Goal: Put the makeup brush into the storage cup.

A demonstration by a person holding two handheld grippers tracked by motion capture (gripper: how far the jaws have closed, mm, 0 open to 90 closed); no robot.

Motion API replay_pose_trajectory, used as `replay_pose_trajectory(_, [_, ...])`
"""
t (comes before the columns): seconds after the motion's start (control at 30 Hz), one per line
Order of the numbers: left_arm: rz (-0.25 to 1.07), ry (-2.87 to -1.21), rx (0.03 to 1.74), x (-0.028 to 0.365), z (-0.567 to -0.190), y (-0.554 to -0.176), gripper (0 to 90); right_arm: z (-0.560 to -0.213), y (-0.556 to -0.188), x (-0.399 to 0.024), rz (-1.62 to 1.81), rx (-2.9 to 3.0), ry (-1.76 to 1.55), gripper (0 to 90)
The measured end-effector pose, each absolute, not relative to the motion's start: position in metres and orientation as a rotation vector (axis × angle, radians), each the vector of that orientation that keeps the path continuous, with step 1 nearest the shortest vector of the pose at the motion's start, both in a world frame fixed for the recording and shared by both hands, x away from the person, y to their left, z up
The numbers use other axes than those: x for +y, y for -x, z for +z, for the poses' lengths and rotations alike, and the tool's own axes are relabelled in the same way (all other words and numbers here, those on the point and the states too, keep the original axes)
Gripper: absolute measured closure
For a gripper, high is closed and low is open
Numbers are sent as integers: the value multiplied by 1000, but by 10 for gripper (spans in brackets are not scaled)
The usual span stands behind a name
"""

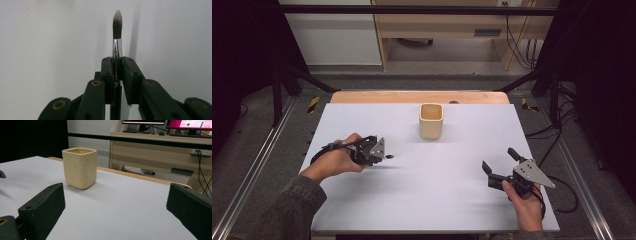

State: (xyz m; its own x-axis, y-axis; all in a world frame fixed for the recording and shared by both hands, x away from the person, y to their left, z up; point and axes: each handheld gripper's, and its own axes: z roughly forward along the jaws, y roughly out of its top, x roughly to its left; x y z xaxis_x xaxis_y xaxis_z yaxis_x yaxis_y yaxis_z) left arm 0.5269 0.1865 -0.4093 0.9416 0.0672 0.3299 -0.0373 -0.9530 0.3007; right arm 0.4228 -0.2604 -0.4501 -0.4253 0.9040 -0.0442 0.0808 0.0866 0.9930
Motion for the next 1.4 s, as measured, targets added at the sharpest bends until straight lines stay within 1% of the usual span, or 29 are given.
replay_pose_trajectory(0.13, [508, -2765, 37, 183, -405, -524, 794, -450, -423, -260, 1416, 1637, -991, 24])
replay_pose_trajectory(0.33, [503, -2681, 102, 184, -401, -520, 793, -451, -424, -260, 1413, 1636, -986, 24])
replay_pose_trajectory(0.7, [525, -2566, 129, 176, -394, -510, 794, -451, -424, -258, 1415, 1639, -991, 24])
replay_pose_trajectory(1.4, [581, -2443, 181, 154, -386, -507, 794, -451, -424, -259, 1415, 1639, -989, 24])
